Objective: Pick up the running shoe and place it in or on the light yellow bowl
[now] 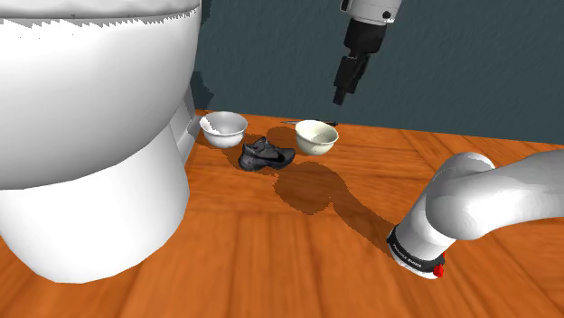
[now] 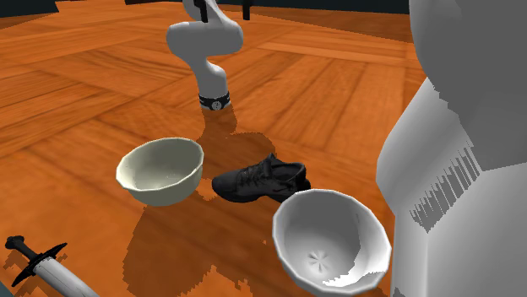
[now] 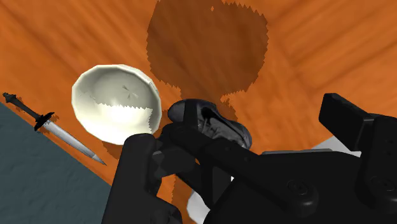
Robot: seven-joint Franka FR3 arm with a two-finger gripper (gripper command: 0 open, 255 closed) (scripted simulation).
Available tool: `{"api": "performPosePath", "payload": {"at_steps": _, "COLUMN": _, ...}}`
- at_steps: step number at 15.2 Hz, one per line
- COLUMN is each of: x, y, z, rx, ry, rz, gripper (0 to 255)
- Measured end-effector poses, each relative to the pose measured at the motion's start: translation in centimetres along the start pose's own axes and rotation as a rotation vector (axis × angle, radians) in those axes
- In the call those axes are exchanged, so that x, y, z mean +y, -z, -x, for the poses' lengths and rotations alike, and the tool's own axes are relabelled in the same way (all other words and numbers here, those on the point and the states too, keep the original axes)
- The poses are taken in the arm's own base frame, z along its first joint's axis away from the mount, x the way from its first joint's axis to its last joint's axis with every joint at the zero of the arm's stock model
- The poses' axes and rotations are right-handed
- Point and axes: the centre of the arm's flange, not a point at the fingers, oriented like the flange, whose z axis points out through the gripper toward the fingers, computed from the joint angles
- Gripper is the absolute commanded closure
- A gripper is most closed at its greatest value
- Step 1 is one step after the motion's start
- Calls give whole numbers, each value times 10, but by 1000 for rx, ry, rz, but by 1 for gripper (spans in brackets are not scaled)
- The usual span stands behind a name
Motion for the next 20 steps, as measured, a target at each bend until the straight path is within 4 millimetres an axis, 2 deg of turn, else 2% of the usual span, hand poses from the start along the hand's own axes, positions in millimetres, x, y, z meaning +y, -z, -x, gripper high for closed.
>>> {"api": "performPosePath", "payload": {"at_steps": 2, "x": 5, "y": -4, "z": -1, "rx": 5, "ry": 17, "rz": -6, "gripper": 0}}
{"api": "performPosePath", "payload": {"at_steps": 7, "x": 41, "y": -52, "z": -18, "rx": 55, "ry": 191, "rz": -67, "gripper": 0}}
{"api": "performPosePath", "payload": {"at_steps": 13, "x": 80, "y": -113, "z": -53, "rx": 126, "ry": 425, "rz": -147, "gripper": 0}}
{"api": "performPosePath", "payload": {"at_steps": 15, "x": 91, "y": -135, "z": -70, "rx": 149, "ry": 503, "rz": -173, "gripper": 0}}
{"api": "performPosePath", "payload": {"at_steps": 20, "x": 108, "y": -190, "z": -109, "rx": 207, "ry": 700, "rz": -238, "gripper": 0}}
